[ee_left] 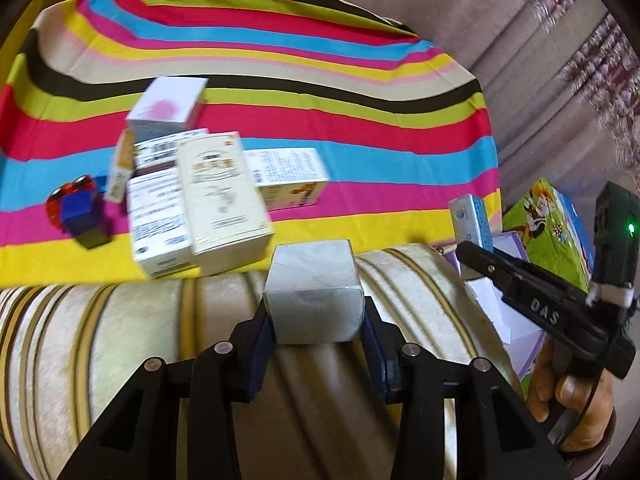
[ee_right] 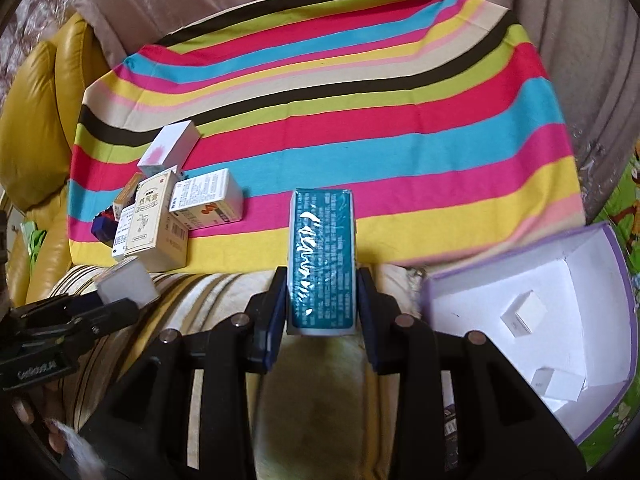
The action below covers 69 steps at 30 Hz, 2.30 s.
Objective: Organize rigid objects
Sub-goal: 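Close left tool on the white cube box while right tool grasps the teal box, lift toward storage box, then lower both held boxes into the storage box and open both tools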
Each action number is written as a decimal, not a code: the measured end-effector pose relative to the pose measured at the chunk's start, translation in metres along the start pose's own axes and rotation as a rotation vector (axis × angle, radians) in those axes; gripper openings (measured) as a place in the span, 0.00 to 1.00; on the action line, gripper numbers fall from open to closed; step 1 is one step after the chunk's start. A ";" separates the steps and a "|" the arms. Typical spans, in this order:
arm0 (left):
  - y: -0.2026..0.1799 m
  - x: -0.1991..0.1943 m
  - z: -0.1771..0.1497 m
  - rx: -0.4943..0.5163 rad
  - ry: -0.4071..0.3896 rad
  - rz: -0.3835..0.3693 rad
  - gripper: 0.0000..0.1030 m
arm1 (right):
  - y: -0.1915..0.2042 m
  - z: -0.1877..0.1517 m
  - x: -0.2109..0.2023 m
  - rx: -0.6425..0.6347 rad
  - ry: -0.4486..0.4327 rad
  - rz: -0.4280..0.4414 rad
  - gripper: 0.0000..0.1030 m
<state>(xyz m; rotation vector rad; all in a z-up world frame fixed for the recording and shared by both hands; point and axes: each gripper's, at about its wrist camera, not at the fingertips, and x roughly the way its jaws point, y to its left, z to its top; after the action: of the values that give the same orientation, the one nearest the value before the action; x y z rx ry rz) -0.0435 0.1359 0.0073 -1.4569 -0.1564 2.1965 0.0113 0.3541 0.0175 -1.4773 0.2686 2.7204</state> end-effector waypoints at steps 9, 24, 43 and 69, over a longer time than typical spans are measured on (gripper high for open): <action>-0.042 0.024 0.015 0.079 0.041 -0.041 0.41 | -0.034 -0.018 -0.014 0.064 -0.010 -0.036 0.36; -0.122 0.059 0.022 0.252 0.112 -0.117 0.41 | -0.092 -0.043 -0.032 0.177 -0.008 -0.086 0.36; -0.197 0.094 0.014 0.396 0.205 -0.173 0.41 | -0.149 -0.062 -0.055 0.272 -0.019 -0.217 0.36; -0.196 0.090 0.018 0.369 0.185 -0.194 0.52 | -0.155 -0.061 -0.066 0.290 -0.031 -0.260 0.52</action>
<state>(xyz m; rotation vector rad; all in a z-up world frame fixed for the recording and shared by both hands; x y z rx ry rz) -0.0205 0.3511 0.0102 -1.3619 0.1574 1.8098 0.1150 0.4998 0.0191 -1.2902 0.4176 2.3798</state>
